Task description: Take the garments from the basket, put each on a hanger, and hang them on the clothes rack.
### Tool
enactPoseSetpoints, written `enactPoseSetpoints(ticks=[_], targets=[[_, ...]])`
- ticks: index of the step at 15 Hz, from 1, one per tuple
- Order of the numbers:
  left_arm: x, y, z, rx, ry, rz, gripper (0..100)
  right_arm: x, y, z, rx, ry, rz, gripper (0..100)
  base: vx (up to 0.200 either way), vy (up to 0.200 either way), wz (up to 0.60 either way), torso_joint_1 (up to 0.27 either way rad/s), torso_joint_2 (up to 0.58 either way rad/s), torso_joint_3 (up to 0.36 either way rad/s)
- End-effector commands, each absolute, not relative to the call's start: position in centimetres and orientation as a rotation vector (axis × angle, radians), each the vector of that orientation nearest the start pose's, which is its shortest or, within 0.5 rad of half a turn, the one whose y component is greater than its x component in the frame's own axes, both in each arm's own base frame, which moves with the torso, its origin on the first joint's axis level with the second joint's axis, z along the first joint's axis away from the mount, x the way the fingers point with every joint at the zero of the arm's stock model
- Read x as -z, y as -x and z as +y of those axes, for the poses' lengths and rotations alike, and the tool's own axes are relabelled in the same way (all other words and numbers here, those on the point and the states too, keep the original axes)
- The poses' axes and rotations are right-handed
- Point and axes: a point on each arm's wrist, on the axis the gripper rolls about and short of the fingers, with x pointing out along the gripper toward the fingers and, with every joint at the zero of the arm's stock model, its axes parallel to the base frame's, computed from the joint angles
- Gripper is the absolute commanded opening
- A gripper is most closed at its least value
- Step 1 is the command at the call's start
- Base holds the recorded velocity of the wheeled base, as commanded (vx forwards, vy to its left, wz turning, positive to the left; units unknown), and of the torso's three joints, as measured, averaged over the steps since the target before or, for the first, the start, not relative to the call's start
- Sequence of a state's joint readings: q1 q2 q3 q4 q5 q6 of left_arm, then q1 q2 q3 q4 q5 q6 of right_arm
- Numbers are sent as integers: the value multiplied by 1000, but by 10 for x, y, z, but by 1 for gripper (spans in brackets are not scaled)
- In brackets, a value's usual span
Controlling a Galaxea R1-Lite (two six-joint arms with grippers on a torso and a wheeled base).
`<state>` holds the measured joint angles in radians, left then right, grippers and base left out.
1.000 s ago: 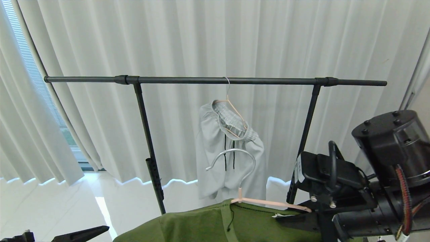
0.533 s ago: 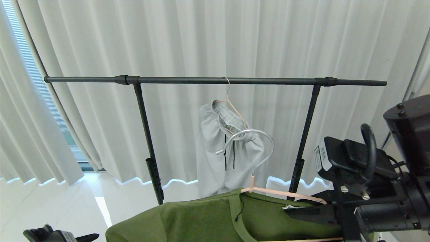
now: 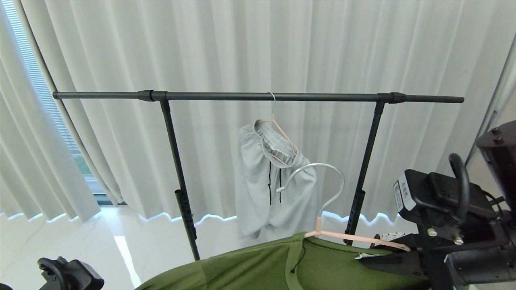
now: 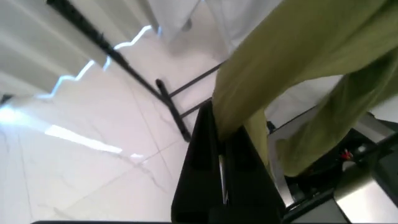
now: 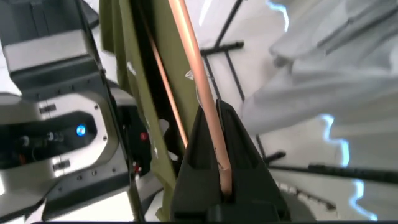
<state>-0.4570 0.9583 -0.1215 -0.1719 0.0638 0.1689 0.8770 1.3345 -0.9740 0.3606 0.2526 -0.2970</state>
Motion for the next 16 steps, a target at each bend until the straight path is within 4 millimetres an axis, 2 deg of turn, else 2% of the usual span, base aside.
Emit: enactPoseSetpoints(ticks=[1,5,6,9,11,15,16], targets=[[-102,-77,-25,310,-299,637,0,-238,-118,139,-1141,485,564,0,0,0,0,0,0,0],[-104,-76,-24,324,-328,612,0,-239,-116,133,-1100,503,562,0,0,0,0,0,0,0],[-107,-76,-26,342,-345,589,100,-239,-116,133,-1099,504,562,0,0,0,0,0,0,0],[-112,-74,-26,344,-339,552,100,-237,-118,133,-1086,510,568,0,0,0,0,0,0,0],[-115,-72,-25,342,-331,527,100,-237,-122,129,-1016,516,576,0,0,0,0,0,0,0],[-131,-78,-26,321,-285,471,100,-234,-134,108,-823,517,654,0,0,0,0,0,0,0],[-139,-83,-26,297,-272,448,100,-232,-136,96,-734,507,702,0,0,0,0,0,0,0]])
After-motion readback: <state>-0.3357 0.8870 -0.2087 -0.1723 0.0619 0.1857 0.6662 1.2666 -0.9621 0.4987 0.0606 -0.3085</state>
